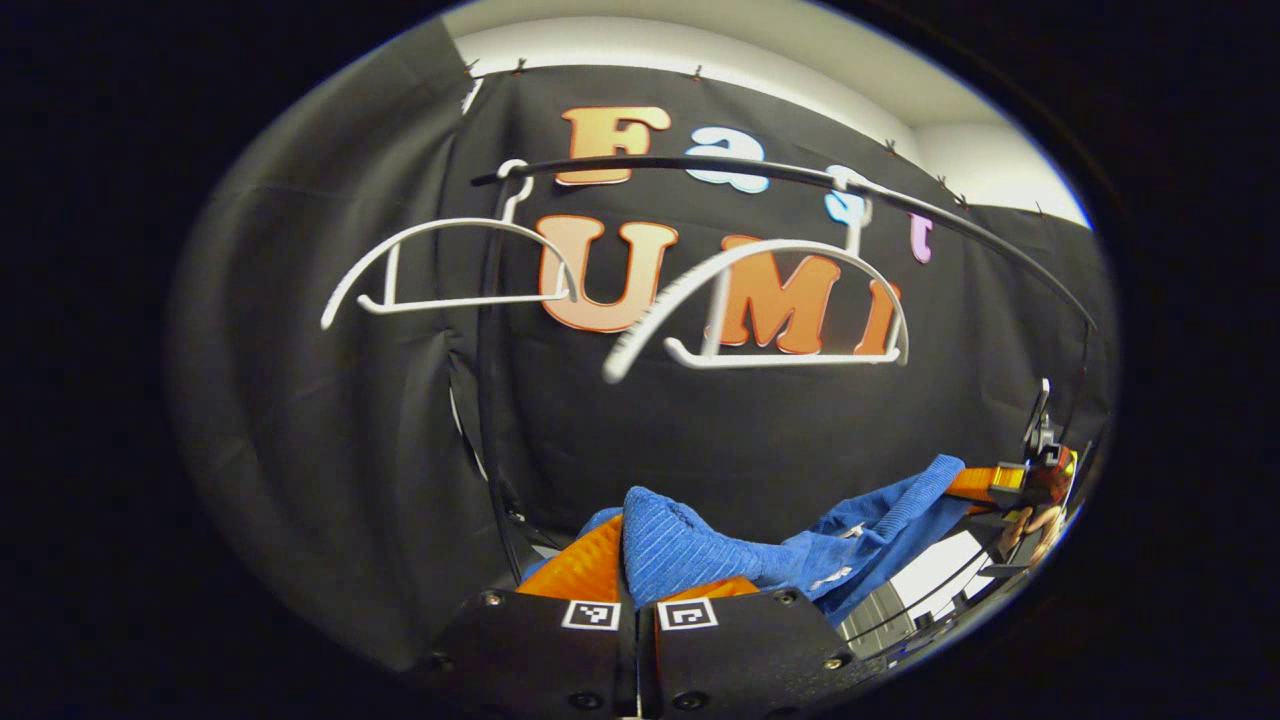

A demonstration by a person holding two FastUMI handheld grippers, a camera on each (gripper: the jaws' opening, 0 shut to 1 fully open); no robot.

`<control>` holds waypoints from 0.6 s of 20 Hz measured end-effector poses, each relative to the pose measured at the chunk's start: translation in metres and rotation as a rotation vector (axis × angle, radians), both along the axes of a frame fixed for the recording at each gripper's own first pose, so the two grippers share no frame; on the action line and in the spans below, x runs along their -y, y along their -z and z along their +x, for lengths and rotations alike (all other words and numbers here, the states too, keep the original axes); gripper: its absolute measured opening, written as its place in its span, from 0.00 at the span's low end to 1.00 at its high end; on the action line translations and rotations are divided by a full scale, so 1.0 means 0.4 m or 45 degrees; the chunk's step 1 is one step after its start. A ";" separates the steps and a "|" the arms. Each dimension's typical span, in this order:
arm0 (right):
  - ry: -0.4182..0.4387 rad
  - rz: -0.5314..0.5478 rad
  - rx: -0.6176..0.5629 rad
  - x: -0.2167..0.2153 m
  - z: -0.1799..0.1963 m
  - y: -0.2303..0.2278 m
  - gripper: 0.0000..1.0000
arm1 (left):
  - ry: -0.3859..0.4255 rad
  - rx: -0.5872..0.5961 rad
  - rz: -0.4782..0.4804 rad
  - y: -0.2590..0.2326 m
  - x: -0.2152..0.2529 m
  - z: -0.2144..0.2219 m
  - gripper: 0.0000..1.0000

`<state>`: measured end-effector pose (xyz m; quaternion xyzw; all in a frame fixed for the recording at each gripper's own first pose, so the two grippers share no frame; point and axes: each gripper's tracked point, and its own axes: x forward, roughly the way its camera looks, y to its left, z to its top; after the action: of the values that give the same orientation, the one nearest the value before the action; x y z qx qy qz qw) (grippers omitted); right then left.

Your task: Grasp the clothes on the hanger with both hands and then place them into the laundry hamper below.

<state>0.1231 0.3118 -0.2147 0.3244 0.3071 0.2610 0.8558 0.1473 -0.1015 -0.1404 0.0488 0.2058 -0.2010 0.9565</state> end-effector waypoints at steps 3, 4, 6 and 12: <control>0.005 -0.078 0.022 -0.011 -0.031 0.015 0.12 | 0.079 -0.013 0.014 0.034 0.085 -0.019 0.01; 0.017 -0.124 0.038 -0.007 -0.034 0.020 0.12 | 0.096 -0.019 0.021 0.044 0.110 -0.018 0.01; 0.008 -0.203 0.076 -0.008 -0.051 0.023 0.12 | 0.130 -0.044 -0.010 0.059 0.159 -0.016 0.00; -0.054 -0.389 0.185 -0.078 -0.058 0.053 0.12 | 0.164 -0.111 -0.067 0.107 0.273 -0.041 0.01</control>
<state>0.1000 0.3429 -0.2360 0.1643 0.2872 0.2521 0.9094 0.1310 -0.2109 -0.1834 0.0280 0.2384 -0.2694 0.9326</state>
